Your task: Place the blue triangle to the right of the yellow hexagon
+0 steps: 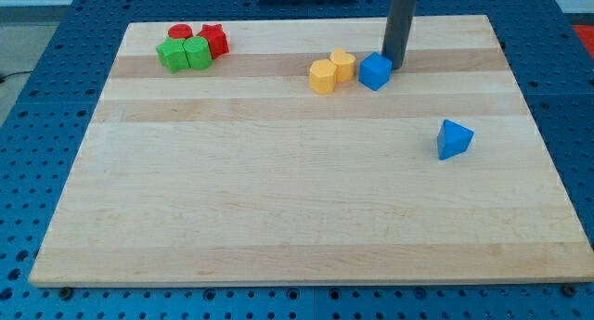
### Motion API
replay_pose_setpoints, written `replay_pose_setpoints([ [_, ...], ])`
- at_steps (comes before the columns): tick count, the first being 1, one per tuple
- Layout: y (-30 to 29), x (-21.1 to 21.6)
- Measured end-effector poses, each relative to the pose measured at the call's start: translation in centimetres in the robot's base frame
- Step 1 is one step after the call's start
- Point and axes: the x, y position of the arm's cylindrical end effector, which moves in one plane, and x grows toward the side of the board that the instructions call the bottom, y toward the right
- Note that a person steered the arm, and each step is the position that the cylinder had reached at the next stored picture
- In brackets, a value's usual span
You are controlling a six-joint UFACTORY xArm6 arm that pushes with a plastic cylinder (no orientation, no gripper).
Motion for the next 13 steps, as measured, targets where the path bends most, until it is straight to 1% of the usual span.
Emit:
replay_pose_setpoints([
  [1,-0.8,0.0],
  [2,7.2,1.3],
  [3,14.2,5.4],
  [4,15.0,9.7],
  [5,12.9,14.1],
  [6,9.8,16.8],
  [7,6.1,16.0],
  [9,0.6,13.0],
  [10,0.5,10.9],
  [11,0.6,9.9],
  [13,5.0,8.5],
])
